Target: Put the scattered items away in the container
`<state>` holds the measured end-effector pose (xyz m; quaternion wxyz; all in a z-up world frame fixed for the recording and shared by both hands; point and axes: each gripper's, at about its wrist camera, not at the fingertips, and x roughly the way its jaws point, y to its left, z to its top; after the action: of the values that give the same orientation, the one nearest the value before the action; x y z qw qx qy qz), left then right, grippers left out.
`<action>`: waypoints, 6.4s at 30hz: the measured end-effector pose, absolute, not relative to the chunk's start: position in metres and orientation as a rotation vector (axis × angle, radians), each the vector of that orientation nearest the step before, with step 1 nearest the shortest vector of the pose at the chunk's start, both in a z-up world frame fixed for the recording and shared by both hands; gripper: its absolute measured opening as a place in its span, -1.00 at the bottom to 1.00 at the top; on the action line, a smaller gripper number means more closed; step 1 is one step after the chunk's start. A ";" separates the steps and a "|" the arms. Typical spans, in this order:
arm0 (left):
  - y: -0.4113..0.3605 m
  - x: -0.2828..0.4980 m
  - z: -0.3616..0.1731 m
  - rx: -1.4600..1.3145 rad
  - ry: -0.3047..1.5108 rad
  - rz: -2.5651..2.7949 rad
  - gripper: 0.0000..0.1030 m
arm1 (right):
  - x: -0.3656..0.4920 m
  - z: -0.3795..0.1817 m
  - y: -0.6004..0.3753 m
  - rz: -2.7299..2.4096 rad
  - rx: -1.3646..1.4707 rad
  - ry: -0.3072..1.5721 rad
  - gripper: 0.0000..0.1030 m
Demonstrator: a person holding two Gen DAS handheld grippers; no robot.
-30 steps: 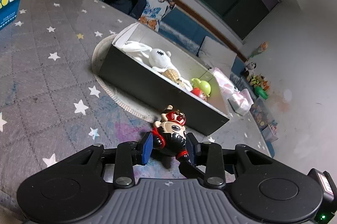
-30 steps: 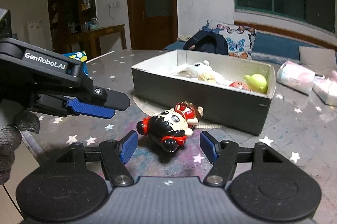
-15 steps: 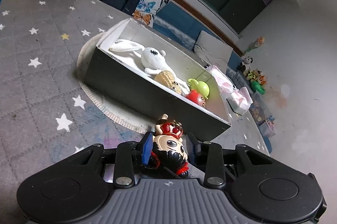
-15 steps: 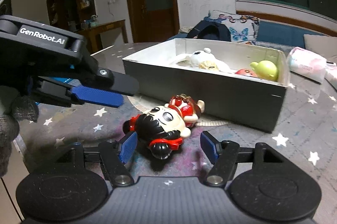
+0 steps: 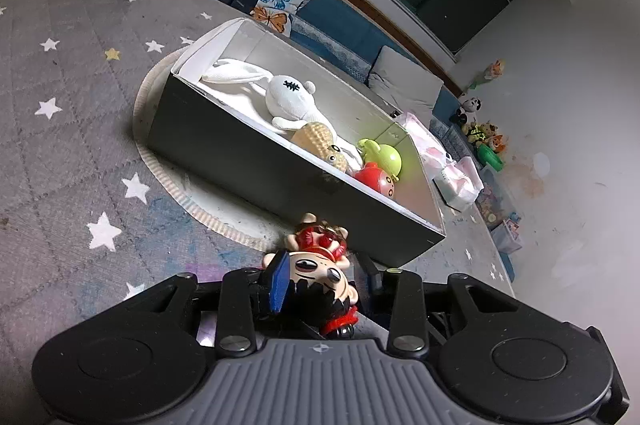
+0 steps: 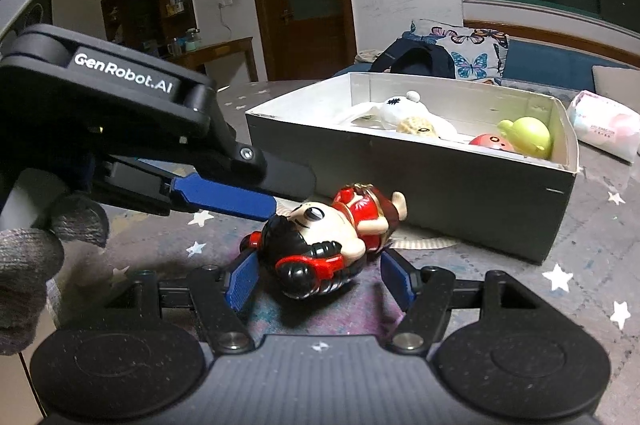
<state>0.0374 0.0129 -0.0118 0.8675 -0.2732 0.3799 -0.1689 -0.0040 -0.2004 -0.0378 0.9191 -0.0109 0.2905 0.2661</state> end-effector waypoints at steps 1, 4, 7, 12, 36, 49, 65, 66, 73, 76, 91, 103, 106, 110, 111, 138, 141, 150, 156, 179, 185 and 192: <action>0.013 0.038 -0.013 -0.572 0.798 -0.351 -0.26 | -0.004 -0.038 -0.200 0.547 -0.022 0.597 0.34; 0.015 0.040 -0.016 -0.576 0.806 -0.350 -0.26 | -0.004 -0.038 -0.200 0.548 -0.027 0.599 0.34; 0.016 0.042 -0.018 -0.576 0.810 -0.344 -0.26 | -0.003 -0.039 -0.200 0.553 -0.020 0.605 0.32; 0.019 0.048 -0.023 -0.576 0.821 -0.336 -0.22 | -0.003 -0.040 -0.199 0.562 -0.011 0.614 0.29; 0.022 0.045 -0.024 -0.583 0.823 -0.331 -0.16 | -0.005 -0.041 -0.184 0.591 -0.098 0.598 0.14; 0.017 0.024 -0.010 -0.557 0.799 -0.318 -0.12 | -0.025 -0.030 -0.187 0.595 -0.119 0.575 0.13; 0.002 0.029 0.056 -0.471 0.615 -0.342 -0.09 | -0.020 0.035 -0.185 0.569 -0.186 0.429 0.13; 0.002 0.033 0.058 -0.472 0.607 -0.344 -0.09 | -0.017 0.039 -0.183 0.567 -0.188 0.421 0.13; 0.004 0.072 0.071 -0.453 0.578 -0.334 -0.09 | 0.025 0.052 -0.174 0.569 -0.201 0.402 0.13; 0.008 0.093 0.068 -0.464 0.584 -0.336 -0.09 | 0.047 0.052 -0.171 0.568 -0.200 0.411 0.13; 0.019 0.177 0.029 -0.491 0.706 -0.312 -0.09 | 0.134 0.024 -0.155 0.580 -0.218 0.563 0.13; 0.028 0.201 0.007 -0.512 0.786 -0.288 -0.09 | 0.154 -0.001 -0.133 0.599 -0.294 0.661 0.13; 0.027 0.202 0.004 -0.505 0.804 -0.288 -0.10 | 0.157 -0.004 -0.130 0.607 -0.312 0.694 0.13; 0.027 0.206 -0.005 -0.508 0.844 -0.287 -0.14 | 0.157 -0.004 -0.126 0.618 -0.320 0.720 0.13; 0.026 0.205 -0.006 -0.509 0.847 -0.289 -0.14 | 0.156 -0.003 -0.125 0.617 -0.324 0.717 0.13; 0.009 0.180 0.012 -0.345 0.779 -0.238 -0.14 | 0.140 0.014 -0.135 0.591 -0.296 0.666 0.13; 0.004 0.173 0.016 -0.309 0.758 -0.228 -0.14 | 0.134 0.019 -0.139 0.582 -0.288 0.654 0.13; -0.012 0.142 0.029 -0.239 0.704 -0.206 -0.14 | 0.110 0.030 -0.151 0.554 -0.243 0.624 0.13; -0.019 0.121 0.034 -0.211 0.679 -0.193 -0.14 | 0.088 0.035 -0.157 0.540 -0.233 0.606 0.13; -0.042 0.044 0.035 -0.134 0.641 -0.134 -0.14 | 0.010 0.026 -0.182 0.473 -0.179 0.573 0.17; -0.050 0.032 0.032 -0.102 0.634 -0.119 -0.14 | 0.003 0.021 -0.192 0.440 -0.148 0.579 0.23; -0.053 0.023 0.026 -0.082 0.639 -0.094 -0.14 | -0.006 0.011 -0.198 0.418 -0.116 0.594 0.23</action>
<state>0.0234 -0.0530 0.0256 0.9475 -0.0403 0.3139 -0.0462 -0.0059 -0.1978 0.0113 0.9331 -0.0566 0.2904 0.2044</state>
